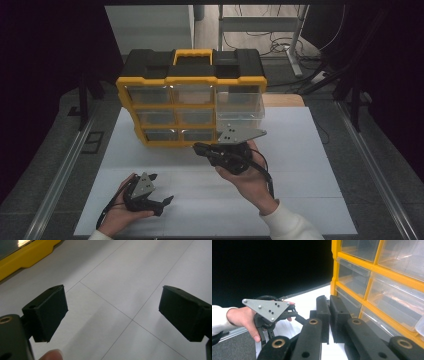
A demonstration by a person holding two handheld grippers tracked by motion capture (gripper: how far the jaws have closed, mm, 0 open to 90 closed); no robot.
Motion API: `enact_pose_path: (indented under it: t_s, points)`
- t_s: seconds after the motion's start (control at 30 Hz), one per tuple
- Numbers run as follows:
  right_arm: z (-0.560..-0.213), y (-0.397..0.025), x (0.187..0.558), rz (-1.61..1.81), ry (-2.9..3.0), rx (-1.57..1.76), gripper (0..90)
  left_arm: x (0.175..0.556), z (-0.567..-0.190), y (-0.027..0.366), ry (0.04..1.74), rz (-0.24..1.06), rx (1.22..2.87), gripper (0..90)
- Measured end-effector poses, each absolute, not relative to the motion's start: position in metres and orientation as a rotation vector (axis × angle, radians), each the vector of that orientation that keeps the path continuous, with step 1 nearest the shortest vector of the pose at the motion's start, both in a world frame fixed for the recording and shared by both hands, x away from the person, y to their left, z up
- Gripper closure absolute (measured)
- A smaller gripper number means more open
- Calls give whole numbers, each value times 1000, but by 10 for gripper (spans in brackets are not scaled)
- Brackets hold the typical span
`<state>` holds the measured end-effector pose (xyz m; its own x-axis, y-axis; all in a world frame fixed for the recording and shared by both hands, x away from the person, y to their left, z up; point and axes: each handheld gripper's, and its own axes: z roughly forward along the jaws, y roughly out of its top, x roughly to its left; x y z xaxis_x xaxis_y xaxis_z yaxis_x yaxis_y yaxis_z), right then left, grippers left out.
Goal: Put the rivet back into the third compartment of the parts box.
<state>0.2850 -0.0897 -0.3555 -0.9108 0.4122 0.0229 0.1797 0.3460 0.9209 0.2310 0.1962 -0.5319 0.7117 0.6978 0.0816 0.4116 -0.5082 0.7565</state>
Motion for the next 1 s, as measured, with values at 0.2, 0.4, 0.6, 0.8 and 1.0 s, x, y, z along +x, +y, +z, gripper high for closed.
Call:
enact_pose_path:
  t_s: [0.2, 0.4, 0.6, 0.8, 1.0]
  points:
    - [-355, -90, 284, 1586, 2395, 529, 865, 231, -533, 195, 840, 489, 2170, 88]
    - [-355, -90, 284, 1588, 2392, 525, 865, 231, -533, 195, 836, 487, 2174, 88]
    - [-353, -91, 284, 1590, 2386, 526, 865, 231, -534, 194, 832, 485, 2185, 87]
    - [-354, -91, 285, 1592, 2385, 527, 866, 231, -534, 194, 832, 482, 2188, 86]
    - [-353, -91, 284, 1589, 2386, 525, 865, 231, -535, 194, 829, 478, 2200, 86]
